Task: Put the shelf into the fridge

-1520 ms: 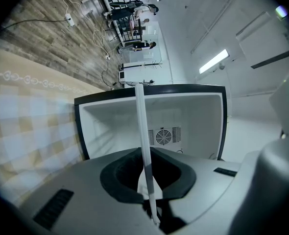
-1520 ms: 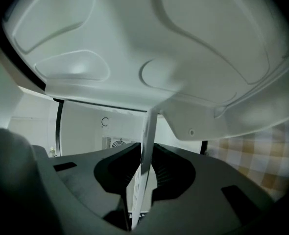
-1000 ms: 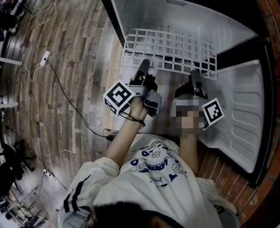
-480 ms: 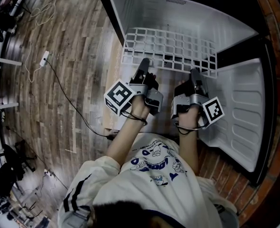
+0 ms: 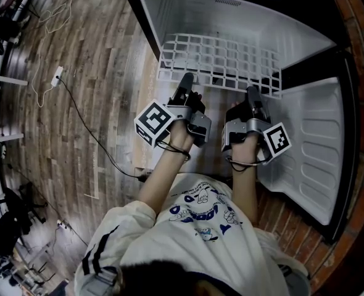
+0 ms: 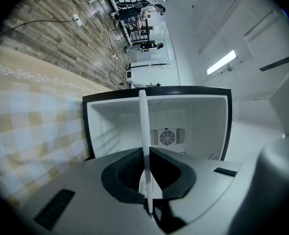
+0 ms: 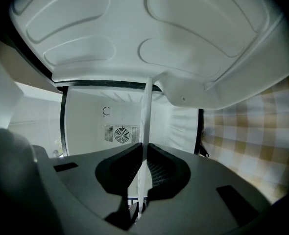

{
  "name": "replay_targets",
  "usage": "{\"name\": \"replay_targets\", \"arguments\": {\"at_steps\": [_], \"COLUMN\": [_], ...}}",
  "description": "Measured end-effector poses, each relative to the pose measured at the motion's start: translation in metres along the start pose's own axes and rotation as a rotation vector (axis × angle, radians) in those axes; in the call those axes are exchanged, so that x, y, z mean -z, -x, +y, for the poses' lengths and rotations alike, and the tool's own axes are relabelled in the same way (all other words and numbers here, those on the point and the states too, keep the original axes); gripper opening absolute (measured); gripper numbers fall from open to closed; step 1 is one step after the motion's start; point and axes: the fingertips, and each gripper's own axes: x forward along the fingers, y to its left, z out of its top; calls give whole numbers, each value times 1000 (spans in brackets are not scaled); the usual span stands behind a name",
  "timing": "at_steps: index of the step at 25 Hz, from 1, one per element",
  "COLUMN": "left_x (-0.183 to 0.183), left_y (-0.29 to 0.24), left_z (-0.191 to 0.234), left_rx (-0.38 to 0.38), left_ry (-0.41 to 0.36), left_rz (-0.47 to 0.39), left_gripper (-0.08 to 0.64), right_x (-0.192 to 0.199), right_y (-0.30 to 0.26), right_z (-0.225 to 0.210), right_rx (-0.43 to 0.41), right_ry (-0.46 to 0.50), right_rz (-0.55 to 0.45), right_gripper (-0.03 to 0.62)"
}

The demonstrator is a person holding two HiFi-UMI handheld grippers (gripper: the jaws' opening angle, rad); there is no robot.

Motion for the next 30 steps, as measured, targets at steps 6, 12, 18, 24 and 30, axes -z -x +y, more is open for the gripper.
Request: {"name": "replay_targets", "arguments": {"at_steps": [6,12,18,24,30], "left_x": [0,1,1,0,2], "left_y": [0,-2,-1,-1,2], "left_z": [0,4,-1,-1,3], "left_rx": [6,11,18,23,28], "left_ry": [-6,-13,-14,-18,-20], "left_rz": [-1,-5,0,-1,3], "left_gripper": [38,38,38,38,38], "right_x": [0,-2,-1,-1,-1], "right_y": [0,-1,1,1,4], "right_z": [0,-5,0,0,-4], "right_rx": [-5,-11,-20,-29,-35], "right_ry": [-3,-8,-6,3,6], "right_rz": [-1,2,3,1,-4], "right_gripper": [51,51,51,51,51]}}
